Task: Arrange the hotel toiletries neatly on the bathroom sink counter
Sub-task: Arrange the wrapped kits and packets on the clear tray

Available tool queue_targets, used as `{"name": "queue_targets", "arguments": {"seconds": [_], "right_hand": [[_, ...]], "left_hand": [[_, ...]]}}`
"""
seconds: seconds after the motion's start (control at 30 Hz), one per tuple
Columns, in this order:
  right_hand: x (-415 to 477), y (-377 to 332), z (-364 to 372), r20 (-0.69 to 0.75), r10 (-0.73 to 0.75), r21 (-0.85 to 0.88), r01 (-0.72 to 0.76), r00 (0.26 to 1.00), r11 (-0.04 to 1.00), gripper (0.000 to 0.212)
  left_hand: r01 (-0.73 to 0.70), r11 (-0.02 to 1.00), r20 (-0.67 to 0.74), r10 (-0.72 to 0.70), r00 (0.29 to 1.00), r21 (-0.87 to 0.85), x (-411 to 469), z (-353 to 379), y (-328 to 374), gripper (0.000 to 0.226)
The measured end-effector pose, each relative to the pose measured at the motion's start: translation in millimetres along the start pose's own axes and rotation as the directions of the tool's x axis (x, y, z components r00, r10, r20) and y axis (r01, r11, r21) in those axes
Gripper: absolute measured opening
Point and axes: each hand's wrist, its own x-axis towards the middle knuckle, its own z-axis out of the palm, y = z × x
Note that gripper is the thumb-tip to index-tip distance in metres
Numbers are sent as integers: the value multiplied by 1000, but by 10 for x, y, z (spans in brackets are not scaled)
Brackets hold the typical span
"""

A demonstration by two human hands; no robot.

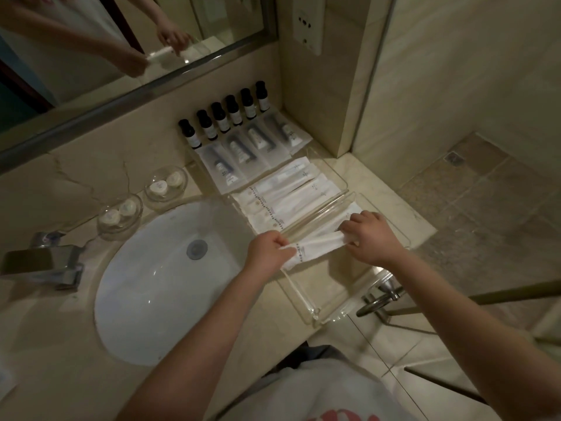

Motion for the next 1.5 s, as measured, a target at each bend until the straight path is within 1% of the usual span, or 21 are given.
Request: {"name": "queue_targets", "arguments": {"seconds": [0.1,0.17,0.23,0.3,0.4,0.47,0.53,0.67,0.73,0.83,0.93,1.03,1.13,1.27,1.37,1.43,1.5], "right_hand": [[-42,128,39,30,25,-90,-22,999,996,36],[-55,163,81,42,38,-128,-33,998,991,36],[-70,163,125,47,76,-149,-68,996,987,35],[-106,141,194,42,113,-160,-105,993,982,36],[-190,60,297,-10,137,-114,-137,991,984,42],[-239,-22,343,-68,159,-43,-163,985,986,42],[-254,-105,380,-107,166,6,-167,980,986,39],[-234,-213,468,-84,138,118,-127,987,985,31],[-198,-225,471,-46,152,152,-144,987,978,36],[-135,-241,433,15,168,123,-168,986,978,50],[-95,-265,407,31,185,101,-188,982,977,57],[-98,-289,411,41,204,103,-207,978,973,56],[-121,-325,413,-2,213,73,-213,977,974,53],[-100,-433,332,-53,163,-5,-163,985,987,54],[-46,-605,228,-71,85,-32,-88,994,996,54],[15,-777,169,-70,16,-26,-18,997,1000,54],[94,-994,132,-51,-56,-18,55,997,998,54]], "left_hand": [[-56,979,75,42,996,194,-31,239,-6,10],[-99,940,112,66,992,326,-52,382,2,10],[-156,865,129,107,986,477,-64,482,6,9],[-228,764,127,191,973,603,-46,550,-15,16],[-272,663,105,281,954,698,-16,581,-54,23],[-282,643,88,317,944,712,-4,566,-89,27],[-282,650,64,338,939,706,-12,533,-138,30],[-257,673,24,335,942,693,-50,473,-265,39],[-240,683,7,325,946,690,-64,461,-291,41],[-228,700,-16,324,946,677,-63,451,-283,39],[-230,706,-15,323,946,670,-59,440,-272,36],[-235,704,-7,323,946,670,-57,428,-273,34],[-240,695,5,323,946,678,-59,419,-268,35],[-250,687,-15,355,935,682,-73,298,-283,40],[-237,681,-63,385,921,692,-108,60,-330,37],[-195,684,-112,377,920,703,-149,-150,-410,35],[-128,704,-164,333,929,699,-203,-381,-560,36]]}}
